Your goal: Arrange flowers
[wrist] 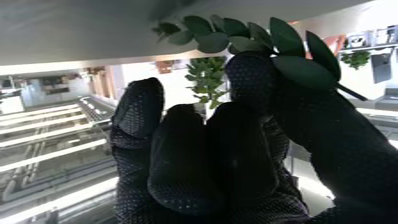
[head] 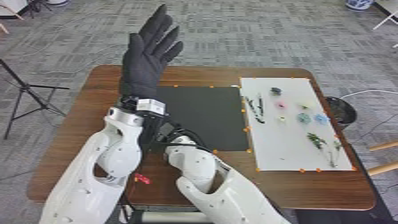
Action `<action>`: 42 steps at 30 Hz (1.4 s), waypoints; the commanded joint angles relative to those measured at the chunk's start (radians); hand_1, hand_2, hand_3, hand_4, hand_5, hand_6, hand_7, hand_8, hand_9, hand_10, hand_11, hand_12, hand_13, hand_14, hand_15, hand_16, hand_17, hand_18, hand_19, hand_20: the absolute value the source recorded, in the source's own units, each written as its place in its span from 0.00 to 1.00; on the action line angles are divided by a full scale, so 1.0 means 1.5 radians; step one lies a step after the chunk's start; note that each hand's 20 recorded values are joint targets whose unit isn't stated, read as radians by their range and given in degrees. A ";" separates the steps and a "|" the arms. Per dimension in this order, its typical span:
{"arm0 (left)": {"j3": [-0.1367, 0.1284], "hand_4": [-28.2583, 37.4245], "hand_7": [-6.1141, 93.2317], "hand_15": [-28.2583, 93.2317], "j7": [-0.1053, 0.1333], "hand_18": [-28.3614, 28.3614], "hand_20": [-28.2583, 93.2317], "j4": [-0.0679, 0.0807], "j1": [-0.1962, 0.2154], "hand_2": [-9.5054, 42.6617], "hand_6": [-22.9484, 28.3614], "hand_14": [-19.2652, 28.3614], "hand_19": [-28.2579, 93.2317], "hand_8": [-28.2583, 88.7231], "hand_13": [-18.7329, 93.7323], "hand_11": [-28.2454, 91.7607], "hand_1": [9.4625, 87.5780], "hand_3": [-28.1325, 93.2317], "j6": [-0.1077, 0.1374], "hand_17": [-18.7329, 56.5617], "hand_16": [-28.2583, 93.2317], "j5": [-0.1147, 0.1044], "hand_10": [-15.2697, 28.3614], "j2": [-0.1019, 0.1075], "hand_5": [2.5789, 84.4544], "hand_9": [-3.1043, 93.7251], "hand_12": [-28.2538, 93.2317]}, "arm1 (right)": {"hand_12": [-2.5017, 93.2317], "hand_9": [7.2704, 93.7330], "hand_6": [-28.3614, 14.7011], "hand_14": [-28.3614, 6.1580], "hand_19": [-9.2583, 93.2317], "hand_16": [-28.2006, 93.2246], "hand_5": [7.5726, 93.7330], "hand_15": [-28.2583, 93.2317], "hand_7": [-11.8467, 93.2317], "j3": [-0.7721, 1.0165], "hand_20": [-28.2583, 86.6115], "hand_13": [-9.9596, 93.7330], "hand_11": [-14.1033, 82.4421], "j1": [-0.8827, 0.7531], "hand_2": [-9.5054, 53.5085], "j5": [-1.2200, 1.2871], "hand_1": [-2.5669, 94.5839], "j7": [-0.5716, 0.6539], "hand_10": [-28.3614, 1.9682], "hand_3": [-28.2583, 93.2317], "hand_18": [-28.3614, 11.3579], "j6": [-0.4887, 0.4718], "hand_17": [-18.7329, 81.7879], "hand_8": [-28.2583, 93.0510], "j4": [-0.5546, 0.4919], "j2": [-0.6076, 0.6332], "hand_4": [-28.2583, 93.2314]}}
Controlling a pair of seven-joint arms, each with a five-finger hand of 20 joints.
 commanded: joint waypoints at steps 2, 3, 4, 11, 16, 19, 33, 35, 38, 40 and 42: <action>0.002 0.03 0.21 0.24 0.005 0.85 0.28 -0.008 0.011 0.15 0.44 0.65 0.54 0.17 0.28 0.29 0.23 0.62 0.006 0.05 0.32 -0.002 0.55 -0.006 0.24 0.21 0.39 | 0.67 0.88 0.66 0.57 0.95 0.55 0.70 0.97 0.68 -0.004 0.53 0.86 0.92 -0.017 0.17 -0.019 0.36 -0.019 0.70 0.96 0.23 0.010 0.56 0.51 0.010 -0.017 0.20; 0.000 0.03 0.21 0.24 0.004 0.85 0.28 -0.009 0.012 0.15 0.44 0.65 0.54 0.17 0.28 0.29 0.23 0.62 0.005 0.05 0.32 -0.002 0.55 -0.006 0.24 0.21 0.39 | 0.67 0.88 0.66 0.57 0.95 0.55 0.70 0.97 0.68 -0.004 0.53 0.86 0.92 -0.017 0.17 -0.020 0.36 -0.021 0.70 0.96 0.23 0.006 0.56 0.51 0.009 -0.016 0.20; -0.001 0.03 0.21 0.24 0.004 0.85 0.28 -0.008 0.012 0.15 0.44 0.65 0.54 0.17 0.28 0.29 0.23 0.62 0.004 0.05 0.32 -0.001 0.55 -0.007 0.24 0.21 0.39 | 0.67 0.88 0.66 0.58 0.95 0.55 0.70 0.97 0.68 -0.005 0.53 0.86 0.92 -0.017 0.17 -0.021 0.36 -0.024 0.70 0.96 0.23 0.011 0.56 0.51 0.010 -0.016 0.20; 0.003 0.03 0.21 0.24 0.005 0.85 0.28 -0.007 0.011 0.15 0.45 0.65 0.54 0.17 0.28 0.29 0.23 0.62 0.005 0.05 0.32 -0.002 0.55 -0.010 0.24 0.21 0.40 | 0.67 0.87 0.66 0.57 0.95 0.55 0.70 0.97 0.68 0.002 0.53 0.86 0.92 -0.030 0.16 -0.031 0.37 -0.041 0.70 0.96 0.23 0.013 0.56 0.51 0.008 -0.019 0.20; 0.003 0.02 0.21 0.24 0.006 0.85 0.28 -0.009 0.010 0.15 0.44 0.65 0.54 0.17 0.28 0.29 0.23 0.62 0.005 0.05 0.32 -0.001 0.55 -0.009 0.24 0.21 0.39 | 0.67 0.88 0.66 0.57 0.95 0.56 0.69 0.97 0.68 0.007 0.53 0.86 0.92 -0.030 0.16 -0.037 0.37 -0.058 0.70 0.96 0.23 0.031 0.56 0.51 0.024 -0.020 0.19; 0.003 0.02 0.21 0.24 0.008 0.84 0.28 -0.009 0.011 0.15 0.44 0.65 0.54 0.17 0.28 0.29 0.23 0.62 0.005 0.05 0.32 -0.001 0.55 -0.009 0.24 0.21 0.39 | 0.67 0.88 0.66 0.57 0.95 0.55 0.70 0.97 0.68 0.007 0.53 0.86 0.92 -0.031 0.16 -0.039 0.37 -0.049 0.70 0.95 0.23 0.027 0.56 0.51 0.025 -0.020 0.19; 0.008 0.02 0.21 0.24 0.012 0.84 0.28 -0.008 0.008 0.15 0.44 0.64 0.54 0.17 0.28 0.29 0.24 0.62 0.006 0.05 0.32 -0.003 0.55 -0.006 0.24 0.21 0.39 | 0.67 0.87 0.69 0.55 0.95 0.56 0.74 0.96 0.58 0.025 0.54 0.85 0.91 -0.029 0.10 -0.035 0.38 -0.072 0.68 0.91 0.22 0.018 0.55 0.41 0.036 -0.022 0.10; 0.007 0.02 0.21 0.24 0.009 0.84 0.28 -0.008 0.009 0.15 0.44 0.64 0.54 0.17 0.28 0.29 0.23 0.62 0.005 0.05 0.32 -0.002 0.55 -0.008 0.24 0.21 0.39 | 0.67 0.87 0.67 0.53 0.94 0.56 0.75 0.96 0.54 0.026 0.54 0.84 0.90 -0.030 0.10 -0.033 0.36 -0.071 0.67 0.89 0.22 0.014 0.54 0.39 0.034 -0.021 0.07; 0.006 0.02 0.21 0.24 0.007 0.84 0.28 -0.007 0.010 0.15 0.44 0.64 0.54 0.17 0.28 0.29 0.23 0.62 0.003 0.05 0.32 -0.002 0.55 -0.009 0.24 0.21 0.39 | 0.67 0.86 0.66 0.53 0.94 0.55 0.76 0.96 0.52 0.024 0.54 0.84 0.90 -0.031 0.11 -0.023 0.33 -0.068 0.66 0.89 0.22 0.008 0.54 0.38 0.029 -0.022 0.06; 0.005 0.02 0.21 0.24 0.007 0.84 0.28 -0.007 0.011 0.15 0.44 0.64 0.54 0.17 0.28 0.29 0.24 0.62 0.000 0.05 0.33 -0.002 0.55 -0.010 0.24 0.21 0.39 | 0.67 0.86 0.65 0.53 0.94 0.55 0.76 0.96 0.52 0.021 0.54 0.84 0.90 -0.030 0.11 -0.029 0.32 -0.067 0.66 0.89 0.21 0.004 0.53 0.35 0.027 -0.021 0.06; 0.005 0.02 0.21 0.24 0.008 0.84 0.28 -0.007 0.010 0.15 0.44 0.64 0.54 0.17 0.28 0.29 0.23 0.62 -0.001 0.05 0.32 -0.001 0.55 -0.011 0.24 0.21 0.39 | 0.67 0.86 0.65 0.52 0.94 0.55 0.76 0.96 0.52 0.023 0.54 0.84 0.90 -0.030 0.12 -0.023 0.31 -0.068 0.66 0.89 0.21 0.002 0.53 0.32 0.026 -0.021 0.06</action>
